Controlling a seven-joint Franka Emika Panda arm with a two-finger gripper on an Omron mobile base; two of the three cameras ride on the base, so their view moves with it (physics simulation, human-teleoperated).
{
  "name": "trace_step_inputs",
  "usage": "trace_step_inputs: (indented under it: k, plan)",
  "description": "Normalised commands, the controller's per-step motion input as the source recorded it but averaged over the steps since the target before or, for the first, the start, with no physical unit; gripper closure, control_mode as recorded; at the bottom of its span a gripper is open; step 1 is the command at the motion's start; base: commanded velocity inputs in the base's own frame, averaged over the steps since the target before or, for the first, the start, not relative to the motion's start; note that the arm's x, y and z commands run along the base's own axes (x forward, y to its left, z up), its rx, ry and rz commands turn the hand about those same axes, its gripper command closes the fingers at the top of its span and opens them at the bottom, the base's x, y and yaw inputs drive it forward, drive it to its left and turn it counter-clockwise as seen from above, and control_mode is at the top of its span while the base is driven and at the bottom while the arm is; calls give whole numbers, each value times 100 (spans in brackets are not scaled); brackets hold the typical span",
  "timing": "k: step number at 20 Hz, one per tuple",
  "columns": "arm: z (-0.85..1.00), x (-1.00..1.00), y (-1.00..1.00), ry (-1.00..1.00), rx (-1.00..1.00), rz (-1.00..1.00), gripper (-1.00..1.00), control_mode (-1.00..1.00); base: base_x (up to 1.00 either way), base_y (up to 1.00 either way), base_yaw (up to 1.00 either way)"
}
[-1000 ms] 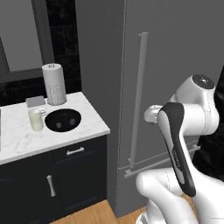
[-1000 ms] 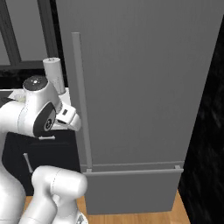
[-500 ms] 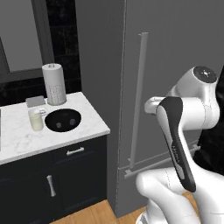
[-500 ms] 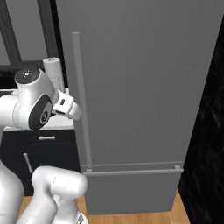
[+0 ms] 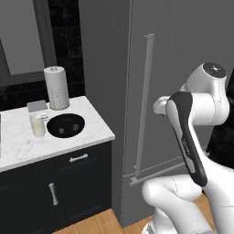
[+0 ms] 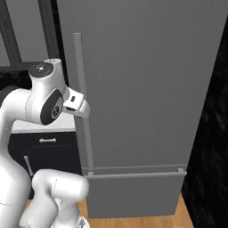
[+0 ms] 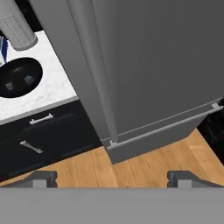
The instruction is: Grab a lemon wedge from the fridge and one ice cube from the ice bowl, and put them in the glass of lemonade.
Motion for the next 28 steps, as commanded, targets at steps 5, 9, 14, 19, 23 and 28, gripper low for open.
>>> trace_step_inputs:
  k: [5,9,14,19,23,28]
  plan:
    - [0,4,-11,-11,0,13,-100,-100,0,0,0]
    - [1,19,-12,-16,-1,19,-100,-100,0,0,0]
    - [0,94,4,0,-11,5,-100,-100,0,0,0]
    - [-8,96,17,1,-4,0,-100,-100,0,0,0]
    - [-43,47,23,-5,0,0,-100,-100,0,0,0]
    - [-28,57,23,0,0,0,-100,-100,0,0,0]
